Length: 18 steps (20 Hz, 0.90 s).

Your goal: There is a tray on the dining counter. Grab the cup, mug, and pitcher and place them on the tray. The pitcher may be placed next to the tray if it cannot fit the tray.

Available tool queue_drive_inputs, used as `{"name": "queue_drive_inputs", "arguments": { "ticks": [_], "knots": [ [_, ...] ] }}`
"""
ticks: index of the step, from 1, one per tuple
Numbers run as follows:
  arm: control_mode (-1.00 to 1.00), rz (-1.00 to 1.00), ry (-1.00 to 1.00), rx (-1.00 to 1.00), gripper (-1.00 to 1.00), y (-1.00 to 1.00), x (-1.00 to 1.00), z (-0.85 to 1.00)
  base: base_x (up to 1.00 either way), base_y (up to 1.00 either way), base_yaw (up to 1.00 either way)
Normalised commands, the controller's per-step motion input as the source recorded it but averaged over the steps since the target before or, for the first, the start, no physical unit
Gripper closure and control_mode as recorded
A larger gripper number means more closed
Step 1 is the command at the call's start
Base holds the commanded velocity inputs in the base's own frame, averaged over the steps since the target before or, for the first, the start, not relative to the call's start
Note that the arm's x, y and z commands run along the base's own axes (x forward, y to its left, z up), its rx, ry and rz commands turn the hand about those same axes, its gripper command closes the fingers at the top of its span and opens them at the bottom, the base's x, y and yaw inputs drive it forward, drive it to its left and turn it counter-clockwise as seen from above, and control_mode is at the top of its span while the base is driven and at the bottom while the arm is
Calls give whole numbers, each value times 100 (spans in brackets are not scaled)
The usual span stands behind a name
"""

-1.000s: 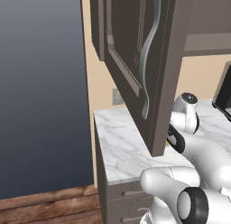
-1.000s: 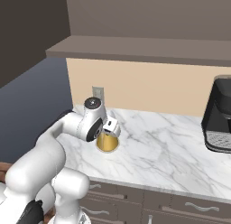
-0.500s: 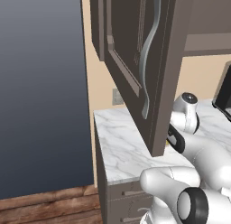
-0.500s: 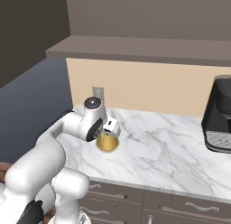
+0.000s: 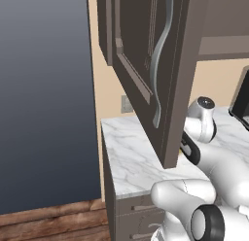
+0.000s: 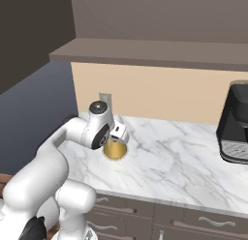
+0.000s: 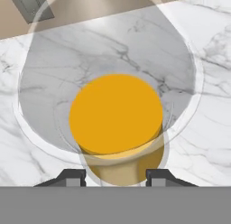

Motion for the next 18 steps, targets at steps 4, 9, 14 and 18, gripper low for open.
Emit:
{"name": "queue_drive_inputs", "arguments": {
  "ticks": [4,9,14,18],
  "knots": [
    [-100,0,-3,0,100,0,-2,24,0,0,0],
    [-100,0,0,0,100,0,0,17,0,0,0],
    [-100,0,0,0,100,-2,-10,16,0,0,0],
    [-100,0,-3,0,100,-10,-48,13,0,0,0]
  ]
}}
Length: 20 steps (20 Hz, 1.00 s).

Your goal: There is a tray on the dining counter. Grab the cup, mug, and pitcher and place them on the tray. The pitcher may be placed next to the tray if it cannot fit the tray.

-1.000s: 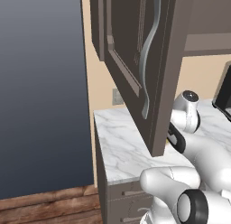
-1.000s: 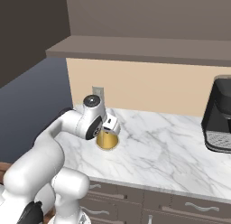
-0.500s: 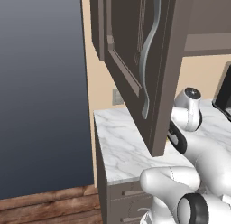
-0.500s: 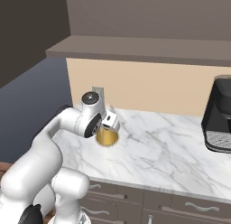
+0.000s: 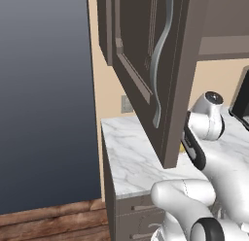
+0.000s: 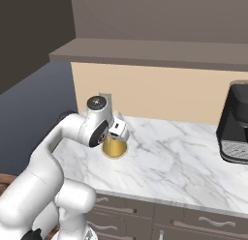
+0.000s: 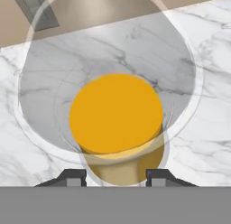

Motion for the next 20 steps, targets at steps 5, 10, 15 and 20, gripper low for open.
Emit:
{"name": "queue_drive_inputs", "arguments": {
  "ticks": [5,10,15,20],
  "knots": [
    [-100,0,-6,-1,100,-2,-69,19,0,0,0],
    [-100,0,-3,-2,100,0,-54,34,0,0,0],
    [-100,0,0,-1,100,0,-50,38,0,0,0],
    [-100,0,1,0,100,0,-36,42,0,0,0]
  ]
}}
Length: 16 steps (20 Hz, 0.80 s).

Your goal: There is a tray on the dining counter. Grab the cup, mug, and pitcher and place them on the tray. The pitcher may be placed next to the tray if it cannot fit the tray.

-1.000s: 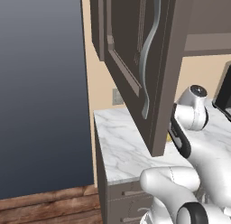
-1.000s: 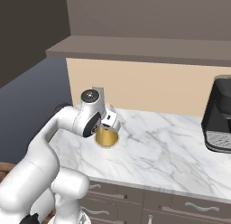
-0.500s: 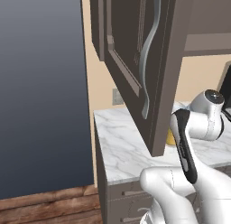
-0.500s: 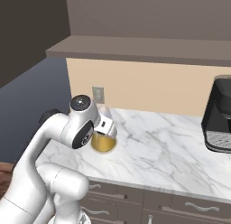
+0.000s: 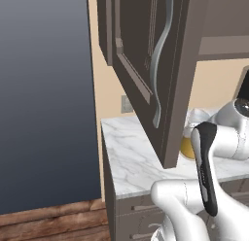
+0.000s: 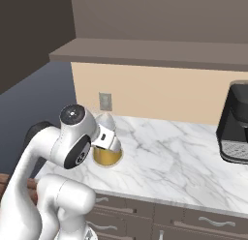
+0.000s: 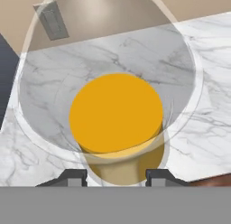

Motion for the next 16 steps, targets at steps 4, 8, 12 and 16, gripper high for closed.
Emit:
{"name": "queue_drive_inputs", "arguments": {
  "ticks": [4,8,12,16],
  "knots": [
    [-100,0,0,0,100,0,-3,38,0,0,0],
    [-100,0,0,0,100,0,0,34,0,0,0],
    [-100,0,3,0,100,0,0,29,0,0,0],
    [-100,0,4,0,100,0,0,13,0,0,0]
  ]
}}
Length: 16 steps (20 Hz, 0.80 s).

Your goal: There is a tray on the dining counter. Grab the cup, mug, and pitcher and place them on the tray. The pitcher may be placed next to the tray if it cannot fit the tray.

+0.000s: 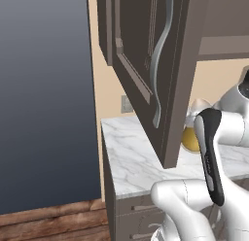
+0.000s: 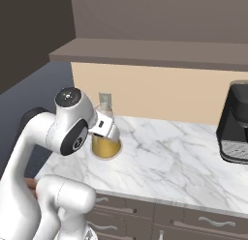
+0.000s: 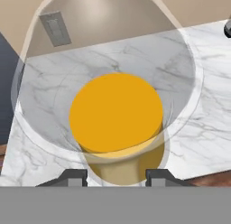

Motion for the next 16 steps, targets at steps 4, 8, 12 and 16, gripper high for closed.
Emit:
{"name": "queue_drive_inputs", "arguments": {
  "ticks": [4,8,12,16],
  "knots": [
    [-100,0,4,0,100,11,-3,3,0,0,0],
    [-100,0,4,0,100,30,-3,0,0,0,0],
    [-100,0,4,0,100,29,-4,0,0,0,0],
    [-100,0,0,0,100,10,-10,0,0,0,0]
  ]
}}
